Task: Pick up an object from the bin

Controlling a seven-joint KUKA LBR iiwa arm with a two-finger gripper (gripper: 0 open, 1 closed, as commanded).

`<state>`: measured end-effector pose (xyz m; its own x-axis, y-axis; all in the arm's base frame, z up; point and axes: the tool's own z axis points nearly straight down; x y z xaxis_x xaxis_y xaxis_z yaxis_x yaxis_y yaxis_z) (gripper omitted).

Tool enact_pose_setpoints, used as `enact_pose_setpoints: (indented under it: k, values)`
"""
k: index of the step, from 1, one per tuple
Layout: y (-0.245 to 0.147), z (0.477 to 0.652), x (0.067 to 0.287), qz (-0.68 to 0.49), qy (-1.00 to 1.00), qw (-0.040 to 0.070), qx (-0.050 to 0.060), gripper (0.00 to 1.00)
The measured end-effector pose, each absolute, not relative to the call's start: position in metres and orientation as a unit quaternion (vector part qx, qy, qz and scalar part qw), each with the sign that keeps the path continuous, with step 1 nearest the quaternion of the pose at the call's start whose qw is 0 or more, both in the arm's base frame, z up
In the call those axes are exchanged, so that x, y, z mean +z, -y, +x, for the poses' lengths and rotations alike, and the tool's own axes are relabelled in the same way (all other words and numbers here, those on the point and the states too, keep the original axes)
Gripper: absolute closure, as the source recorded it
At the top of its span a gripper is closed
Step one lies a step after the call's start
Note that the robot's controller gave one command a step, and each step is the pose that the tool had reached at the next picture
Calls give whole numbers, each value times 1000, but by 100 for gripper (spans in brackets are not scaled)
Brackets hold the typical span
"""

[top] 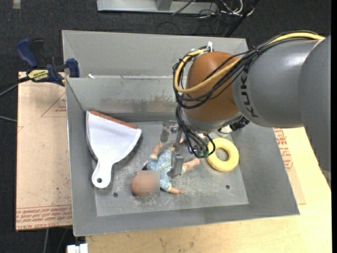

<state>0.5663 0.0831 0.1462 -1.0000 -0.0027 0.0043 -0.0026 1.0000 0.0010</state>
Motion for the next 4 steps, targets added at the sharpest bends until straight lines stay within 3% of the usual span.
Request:
enact_pose_setpoints:
  k: [1,2,3,4]
  values:
    - [-83,568,150,1,1000,0,-1,0]
    - [-69,551,82,42,999,4,-1,100]
    - [-69,551,82,42,999,4,-1,100]
    - [-67,568,178,112,994,3,-2,100]
